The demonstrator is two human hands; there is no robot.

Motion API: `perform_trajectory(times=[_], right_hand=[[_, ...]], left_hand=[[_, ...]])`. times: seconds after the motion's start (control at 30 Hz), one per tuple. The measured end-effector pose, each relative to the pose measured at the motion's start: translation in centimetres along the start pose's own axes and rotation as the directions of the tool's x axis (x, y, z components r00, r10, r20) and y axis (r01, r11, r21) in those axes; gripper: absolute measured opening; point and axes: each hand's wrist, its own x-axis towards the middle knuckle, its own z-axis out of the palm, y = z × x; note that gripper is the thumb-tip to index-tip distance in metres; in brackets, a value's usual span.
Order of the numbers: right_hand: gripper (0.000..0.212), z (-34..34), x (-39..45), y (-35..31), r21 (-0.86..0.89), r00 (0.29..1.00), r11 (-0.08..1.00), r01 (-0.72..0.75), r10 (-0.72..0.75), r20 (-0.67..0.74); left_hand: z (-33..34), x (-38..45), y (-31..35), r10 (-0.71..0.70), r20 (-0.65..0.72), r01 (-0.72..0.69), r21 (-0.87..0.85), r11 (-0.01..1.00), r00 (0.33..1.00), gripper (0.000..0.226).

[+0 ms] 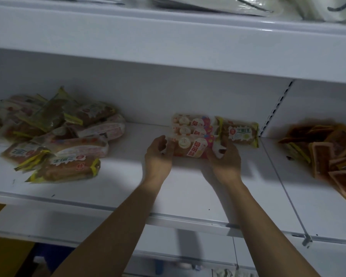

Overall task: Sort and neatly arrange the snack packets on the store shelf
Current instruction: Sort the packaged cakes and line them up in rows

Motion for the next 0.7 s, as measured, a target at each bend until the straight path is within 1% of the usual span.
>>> perform_trajectory(times=[0.03,0.07,0.1,0.13,0.17,0.23,0.27,0.3,0.33,0.37,0.43,0.5,0.57,0.63,0.67,0.7], right_hand=[[0.06,0.3,-0.6,-0.2,0.002,0.996,1.0,0.031,-0.031,-0.079],[0.056,0.7,-1.2,-0.6,-0.022,0.984,0.995,0.095,-0.097,-0.149],[0.052,1.4,-1.7,-1.3,-0.069,0.967,0.983,0.173,-0.182,-0.18],[0.049,2.5,-2.2,-2.3,-0.112,0.951,0.964,0.241,-0.258,-0.17],[0.043,3.8,-2.6,-3.5,-0.126,0.942,0.948,0.292,-0.308,-0.135],[0.029,7.4,-3.4,-6.5,-0.069,0.936,0.935,0.348,-0.35,-0.021],[0.024,9.4,-3.7,-8.2,-0.006,0.938,0.94,0.342,-0.341,0.064],[0.021,11.4,-4.1,-9.9,0.047,0.937,0.952,0.303,-0.307,0.167],[0.019,13.4,-4.4,-11.2,0.066,0.928,0.97,0.234,-0.243,0.282],[0.021,15.3,-4.7,-12.5,0.05,0.907,0.986,0.157,-0.164,0.387],[0.039,18.7,-5.0,-14.2,0.012,0.847,1.0,0.017,-0.02,0.532],[0.057,21.5,-5.3,-15.2,0.036,0.788,0.997,-0.067,0.031,0.615],[0.072,23.5,-5.4,-15.5,0.073,0.744,0.996,-0.049,-0.012,0.668],[0.086,24.6,-5.4,-15.4,0.062,0.748,0.998,-0.018,-0.028,0.663],[0.09,24.8,-5.4,-15.4,0.056,0.757,0.998,-0.012,-0.028,0.653],[0.088,24.8,-5.4,-15.4,0.058,0.759,0.998,-0.016,-0.025,0.65]], left_hand=[[-0.8,-0.1,0.2,0.01,-0.002,-0.01,0.0,1.0,1.0,0.041],[-1.9,-0.2,0.5,0.03,-0.01,-0.03,-0.004,1.0,0.999,0.036],[-3.4,-0.1,0.7,0.059,-0.019,-0.059,0.001,0.998,0.998,0.029],[-5.4,0.0,1.0,0.097,-0.027,-0.096,0.033,0.995,0.995,0.023],[-7.5,0.1,1.4,0.146,-0.038,-0.141,0.102,0.985,0.989,0.019],[-12.4,0.4,2.1,0.244,-0.062,-0.217,0.282,0.934,0.968,0.016],[-14.9,0.4,2.4,0.281,-0.08,-0.237,0.35,0.906,0.956,0.012],[-17.4,0.3,2.6,0.318,-0.1,-0.253,0.405,0.879,0.943,0.01],[-19.6,0.2,2.6,0.347,-0.119,-0.259,0.458,0.85,0.93,0.013],[-21.6,0.0,2.4,0.368,-0.134,-0.252,0.516,0.819,0.92,0.013],[-24.5,-0.2,1.3,0.372,-0.136,-0.226,0.592,0.774,0.918,0.01],[-25.9,-0.4,-0.5,0.325,-0.081,-0.216,0.593,0.775,0.942,0.009],[-26.3,-0.2,-1.5,0.31,-0.034,-0.234,0.579,0.781,0.95,0.005],[-26.2,0.3,-2.0,0.341,-0.013,-0.271,0.578,0.77,0.94,0.004],[-26.2,0.5,-2.0,0.344,-0.005,-0.274,0.593,0.757,0.939,0.005],[-26.2,0.7,-2.1,0.342,0.003,-0.272,0.615,0.741,0.94,0.006]])
